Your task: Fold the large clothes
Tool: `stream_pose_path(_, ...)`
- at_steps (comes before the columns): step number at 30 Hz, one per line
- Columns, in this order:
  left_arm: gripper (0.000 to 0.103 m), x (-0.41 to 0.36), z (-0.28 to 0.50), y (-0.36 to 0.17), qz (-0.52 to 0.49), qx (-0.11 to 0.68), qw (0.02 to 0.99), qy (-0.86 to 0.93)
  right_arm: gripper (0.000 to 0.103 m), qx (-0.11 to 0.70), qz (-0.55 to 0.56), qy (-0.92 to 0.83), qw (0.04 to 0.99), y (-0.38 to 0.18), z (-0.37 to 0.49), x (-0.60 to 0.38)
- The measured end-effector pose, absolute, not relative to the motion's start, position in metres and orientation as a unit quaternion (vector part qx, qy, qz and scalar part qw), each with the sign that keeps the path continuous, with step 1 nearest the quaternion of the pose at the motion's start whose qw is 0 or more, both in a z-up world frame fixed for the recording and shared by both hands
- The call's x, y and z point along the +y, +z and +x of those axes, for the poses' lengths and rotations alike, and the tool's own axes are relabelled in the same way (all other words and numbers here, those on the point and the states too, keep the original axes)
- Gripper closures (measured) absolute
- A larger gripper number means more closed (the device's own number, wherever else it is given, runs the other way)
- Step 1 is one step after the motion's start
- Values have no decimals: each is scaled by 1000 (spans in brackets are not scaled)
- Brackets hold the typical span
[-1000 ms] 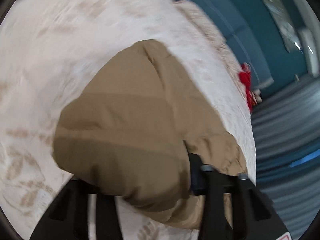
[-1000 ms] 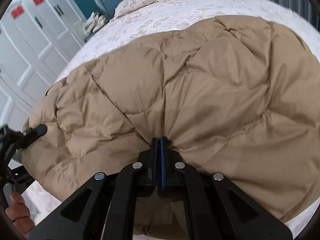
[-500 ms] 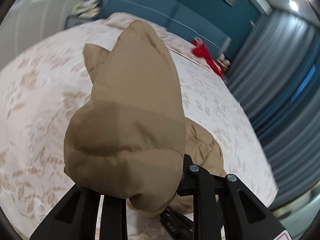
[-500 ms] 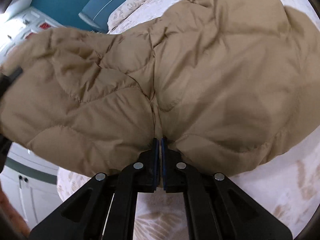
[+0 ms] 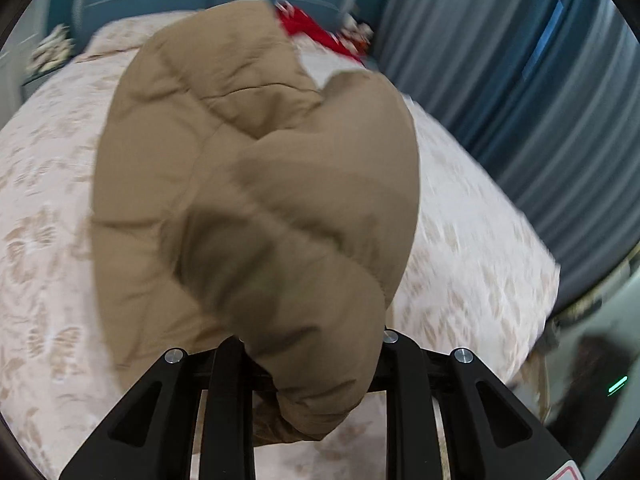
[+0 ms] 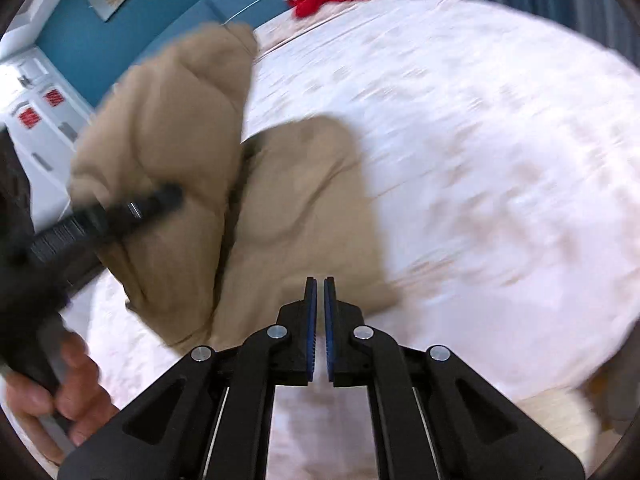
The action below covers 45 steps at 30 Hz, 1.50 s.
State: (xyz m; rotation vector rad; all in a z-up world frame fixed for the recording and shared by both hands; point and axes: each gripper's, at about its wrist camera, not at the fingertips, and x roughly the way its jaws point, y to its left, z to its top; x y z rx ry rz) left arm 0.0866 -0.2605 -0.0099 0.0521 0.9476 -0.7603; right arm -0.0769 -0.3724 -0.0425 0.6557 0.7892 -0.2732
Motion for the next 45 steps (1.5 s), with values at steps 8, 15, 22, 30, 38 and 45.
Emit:
stream_pose_path(8,84,-315,53,-59,112,447,810,-361,99,329,315,-172,874,-2,-92,-435)
stream_pose_path(15,78,-334,45,-64,167,431,812,-356,74,328,340,-87,877,29,-39,-460)
stream_pose_path(22,69,-322,40,-48,159,426,815,-360,64,405,302,-22,862,36,65,-464)
stream_pose_path(30,57,-291,27,-17,115,437,803,-390,89,506,304,20,807,8,126,-456)
stream_pose_path(38,32,-218,50,57,2,415,820,-395,94,508,273,-19,817,8,118,-477)
stream_pose_path(45,32,-243,160,44,43,421,873,-241,94,515,226,-74,824,-22,119,-474)
